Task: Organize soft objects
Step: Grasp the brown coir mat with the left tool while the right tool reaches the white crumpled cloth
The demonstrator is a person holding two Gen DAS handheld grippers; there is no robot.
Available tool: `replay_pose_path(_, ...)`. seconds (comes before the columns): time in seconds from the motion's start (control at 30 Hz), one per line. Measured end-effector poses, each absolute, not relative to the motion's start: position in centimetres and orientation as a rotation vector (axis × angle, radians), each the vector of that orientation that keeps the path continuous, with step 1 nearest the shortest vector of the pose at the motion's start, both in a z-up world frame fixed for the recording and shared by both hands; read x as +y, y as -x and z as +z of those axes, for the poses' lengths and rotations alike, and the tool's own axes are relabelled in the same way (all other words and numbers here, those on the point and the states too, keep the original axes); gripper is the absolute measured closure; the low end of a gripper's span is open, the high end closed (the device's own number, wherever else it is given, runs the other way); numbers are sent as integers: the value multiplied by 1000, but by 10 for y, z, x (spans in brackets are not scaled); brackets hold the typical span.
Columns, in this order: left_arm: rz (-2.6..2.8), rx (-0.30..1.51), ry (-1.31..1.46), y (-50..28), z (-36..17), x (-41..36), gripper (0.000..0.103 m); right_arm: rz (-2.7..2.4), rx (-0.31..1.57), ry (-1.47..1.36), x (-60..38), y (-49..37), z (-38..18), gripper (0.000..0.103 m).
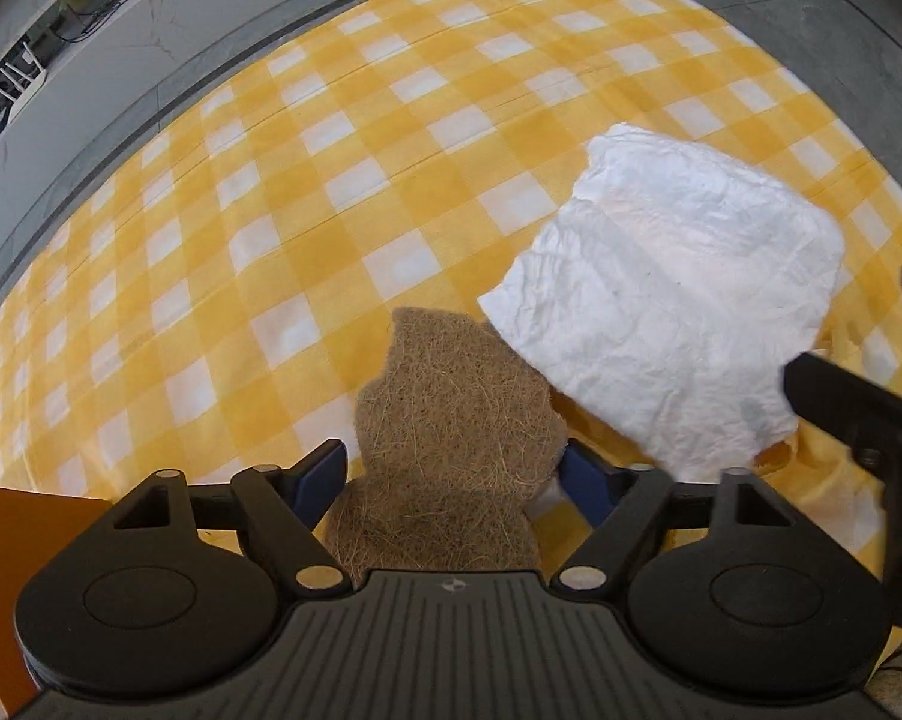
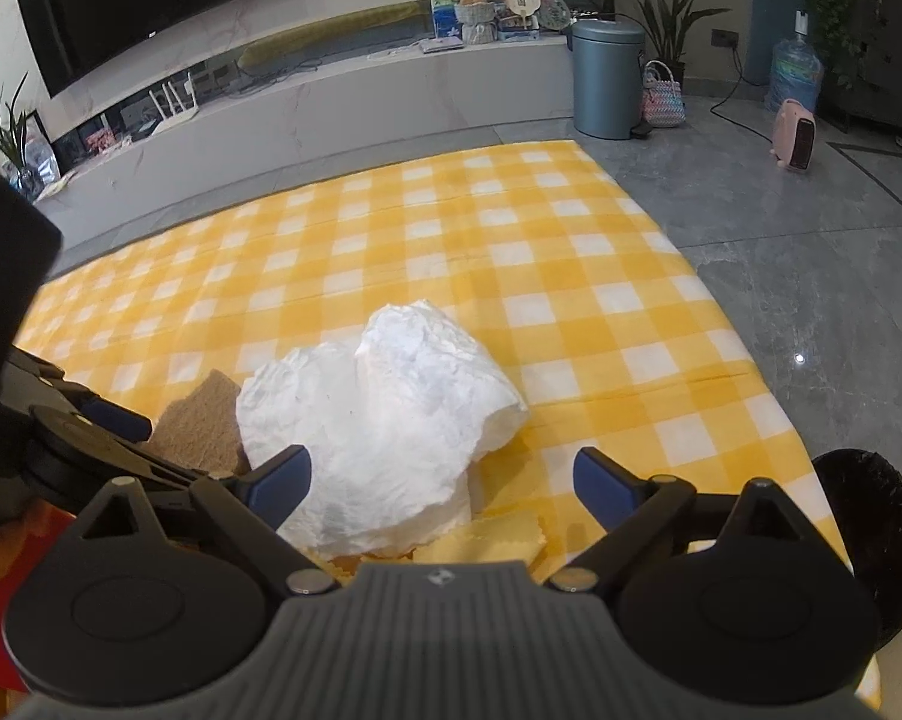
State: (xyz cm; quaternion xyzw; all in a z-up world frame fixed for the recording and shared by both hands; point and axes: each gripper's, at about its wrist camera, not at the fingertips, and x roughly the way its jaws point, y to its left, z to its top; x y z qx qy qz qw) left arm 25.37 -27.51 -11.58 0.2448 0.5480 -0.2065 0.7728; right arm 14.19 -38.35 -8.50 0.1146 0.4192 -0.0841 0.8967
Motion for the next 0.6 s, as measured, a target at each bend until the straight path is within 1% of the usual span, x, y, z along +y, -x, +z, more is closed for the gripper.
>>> replay_pose_path(0.17, -544, 1071, -527, -240, -90, -269, 23, -180, 879, -222, -382, -147, -88, 8)
replay_pose_path(0.27, -575, 1033, -501, -233, -78, -260, 23, -183, 869, -226, -383, -147, -86, 8)
replay_pose_path(0.47, -646, 1002, -405, -231, -81, -235, 23, -173, 862, -232, -381, -149, -89, 8)
replay_pose_path(0.6, -675, 1029, -304, -241, -80, -227, 23, -152, 763, -114, -366, -154, -90, 6)
